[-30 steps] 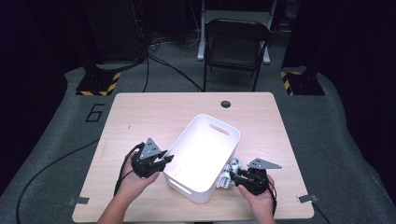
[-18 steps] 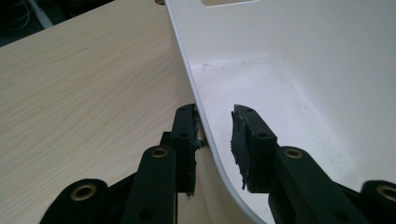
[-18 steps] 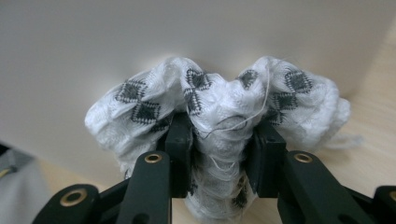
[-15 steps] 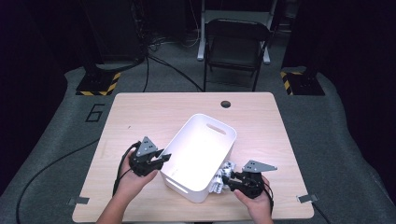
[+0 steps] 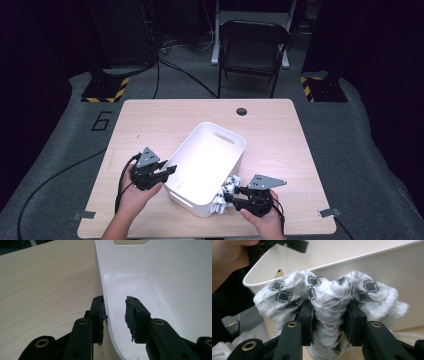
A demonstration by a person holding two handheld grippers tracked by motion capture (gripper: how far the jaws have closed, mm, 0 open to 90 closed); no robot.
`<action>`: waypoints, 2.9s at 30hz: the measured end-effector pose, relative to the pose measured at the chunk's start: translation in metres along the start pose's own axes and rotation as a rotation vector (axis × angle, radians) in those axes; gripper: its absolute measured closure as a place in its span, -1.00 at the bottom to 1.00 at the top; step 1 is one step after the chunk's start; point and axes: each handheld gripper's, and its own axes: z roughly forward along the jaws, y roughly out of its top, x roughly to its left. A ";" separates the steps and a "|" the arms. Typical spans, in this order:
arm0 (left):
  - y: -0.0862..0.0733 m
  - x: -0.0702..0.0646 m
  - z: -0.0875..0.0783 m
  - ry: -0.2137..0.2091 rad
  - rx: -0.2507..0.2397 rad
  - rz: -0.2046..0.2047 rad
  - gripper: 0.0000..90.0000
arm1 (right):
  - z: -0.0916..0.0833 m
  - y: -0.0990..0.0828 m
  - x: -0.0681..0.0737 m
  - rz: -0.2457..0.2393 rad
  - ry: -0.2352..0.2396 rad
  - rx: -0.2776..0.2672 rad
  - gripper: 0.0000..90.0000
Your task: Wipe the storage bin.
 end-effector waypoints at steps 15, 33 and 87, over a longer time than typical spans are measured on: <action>-0.006 -0.009 -0.008 -0.077 -0.076 -0.027 0.04 | 0.003 0.005 -0.045 0.110 -0.140 -0.041 0.42; 0.002 -0.003 0.000 -0.066 -0.036 -0.005 -0.01 | -0.007 -0.005 -0.012 0.029 0.025 -0.013 0.36; 0.001 -0.014 0.000 -0.077 -0.071 -0.024 0.07 | 0.007 -0.011 -0.019 0.019 -0.076 0.075 0.33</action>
